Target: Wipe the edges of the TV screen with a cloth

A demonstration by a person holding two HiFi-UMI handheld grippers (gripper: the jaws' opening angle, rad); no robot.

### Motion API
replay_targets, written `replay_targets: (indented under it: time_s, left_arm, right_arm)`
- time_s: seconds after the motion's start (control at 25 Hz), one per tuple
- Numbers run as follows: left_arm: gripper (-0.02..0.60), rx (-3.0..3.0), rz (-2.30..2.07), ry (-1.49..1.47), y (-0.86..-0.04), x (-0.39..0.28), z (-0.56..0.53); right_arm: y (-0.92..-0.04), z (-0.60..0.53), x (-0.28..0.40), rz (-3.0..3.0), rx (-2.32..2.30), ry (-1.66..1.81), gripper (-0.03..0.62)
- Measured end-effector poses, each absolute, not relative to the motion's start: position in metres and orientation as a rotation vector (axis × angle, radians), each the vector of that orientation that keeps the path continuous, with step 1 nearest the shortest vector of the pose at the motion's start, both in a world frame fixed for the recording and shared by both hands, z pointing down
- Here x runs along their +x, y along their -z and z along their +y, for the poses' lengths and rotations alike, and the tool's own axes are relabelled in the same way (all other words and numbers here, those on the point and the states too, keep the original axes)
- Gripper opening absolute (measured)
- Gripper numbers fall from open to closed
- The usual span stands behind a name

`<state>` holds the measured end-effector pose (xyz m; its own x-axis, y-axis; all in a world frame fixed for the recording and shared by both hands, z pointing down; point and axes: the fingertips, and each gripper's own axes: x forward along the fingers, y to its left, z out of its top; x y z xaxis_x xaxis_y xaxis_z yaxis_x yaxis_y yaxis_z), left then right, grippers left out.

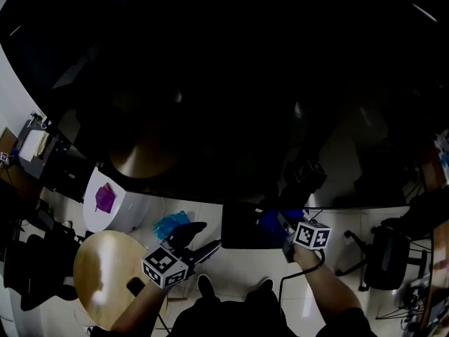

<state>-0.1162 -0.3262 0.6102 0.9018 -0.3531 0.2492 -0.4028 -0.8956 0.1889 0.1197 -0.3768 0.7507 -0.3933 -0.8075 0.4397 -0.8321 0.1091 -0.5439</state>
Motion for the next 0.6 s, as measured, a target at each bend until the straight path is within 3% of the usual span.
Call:
replay_targets:
  time_s: [0.6]
  left_arm:
    - [0.250,2.736,-0.737,-0.240,-0.626,-0.218,-0.355]
  right_arm:
    - [-0.746,-0.409,-0.034,-2.387,1.450,-1.171,0.144]
